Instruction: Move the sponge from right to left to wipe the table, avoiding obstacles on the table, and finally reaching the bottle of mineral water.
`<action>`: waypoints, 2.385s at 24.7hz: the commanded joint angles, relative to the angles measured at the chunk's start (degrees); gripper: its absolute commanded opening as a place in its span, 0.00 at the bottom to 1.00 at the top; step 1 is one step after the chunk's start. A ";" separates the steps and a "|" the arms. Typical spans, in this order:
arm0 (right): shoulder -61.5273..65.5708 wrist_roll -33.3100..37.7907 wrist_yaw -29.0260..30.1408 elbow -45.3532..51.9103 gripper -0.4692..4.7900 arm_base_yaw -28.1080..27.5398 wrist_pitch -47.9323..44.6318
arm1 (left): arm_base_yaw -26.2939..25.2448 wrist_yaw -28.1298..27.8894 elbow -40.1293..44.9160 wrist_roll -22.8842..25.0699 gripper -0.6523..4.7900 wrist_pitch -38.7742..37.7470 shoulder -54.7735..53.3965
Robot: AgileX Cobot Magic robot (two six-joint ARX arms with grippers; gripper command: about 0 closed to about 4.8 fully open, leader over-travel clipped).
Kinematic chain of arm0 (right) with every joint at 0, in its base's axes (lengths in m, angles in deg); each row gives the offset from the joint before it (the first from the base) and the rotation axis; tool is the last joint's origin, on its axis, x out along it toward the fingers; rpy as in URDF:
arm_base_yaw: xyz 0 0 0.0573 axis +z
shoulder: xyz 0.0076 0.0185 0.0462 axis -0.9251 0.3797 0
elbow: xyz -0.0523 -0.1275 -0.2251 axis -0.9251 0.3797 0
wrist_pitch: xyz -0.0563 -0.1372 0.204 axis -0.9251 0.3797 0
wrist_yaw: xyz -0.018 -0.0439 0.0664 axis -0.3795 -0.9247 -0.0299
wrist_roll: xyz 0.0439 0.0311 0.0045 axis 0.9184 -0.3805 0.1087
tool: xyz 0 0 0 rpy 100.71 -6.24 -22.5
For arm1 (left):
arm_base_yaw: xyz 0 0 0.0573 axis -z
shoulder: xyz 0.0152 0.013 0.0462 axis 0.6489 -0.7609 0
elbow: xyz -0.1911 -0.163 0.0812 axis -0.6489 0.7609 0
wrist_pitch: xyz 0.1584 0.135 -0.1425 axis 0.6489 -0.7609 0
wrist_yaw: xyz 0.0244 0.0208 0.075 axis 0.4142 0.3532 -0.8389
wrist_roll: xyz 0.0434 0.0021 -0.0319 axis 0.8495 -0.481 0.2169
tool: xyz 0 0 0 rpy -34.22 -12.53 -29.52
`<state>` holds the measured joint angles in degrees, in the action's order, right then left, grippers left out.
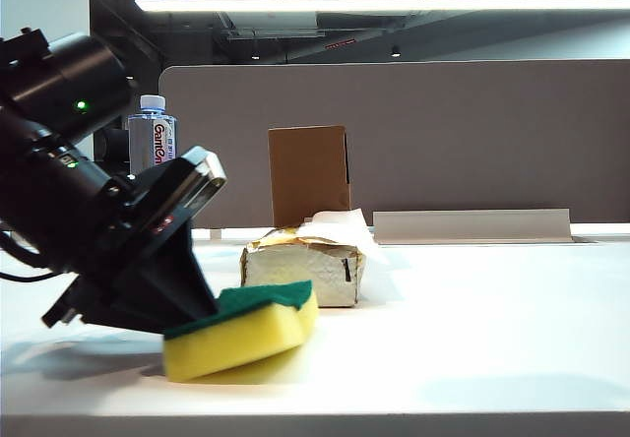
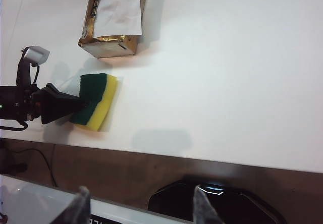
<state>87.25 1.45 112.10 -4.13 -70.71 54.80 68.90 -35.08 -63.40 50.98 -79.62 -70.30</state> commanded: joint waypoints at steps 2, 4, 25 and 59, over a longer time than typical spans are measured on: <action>-0.04 0.07 0.33 -0.28 0.59 0.31 -0.59 | -6.05 -3.32 0.46 3.69 0.11 -9.05 -0.33; -0.04 0.07 0.33 -0.28 0.59 0.31 -0.59 | -8.52 -3.32 0.46 5.55 0.11 -10.97 -0.09; -0.07 0.07 0.31 -0.28 0.59 0.28 -1.01 | -37.66 -4.26 0.46 22.60 0.11 -29.44 8.61; -0.07 2.05 0.28 -0.28 0.58 0.24 -0.98 | -32.48 -9.49 -28.52 16.76 0.11 -15.17 -24.11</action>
<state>87.25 3.40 112.10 -4.17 -70.43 54.39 36.64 -34.88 -91.59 67.70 -91.53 -91.19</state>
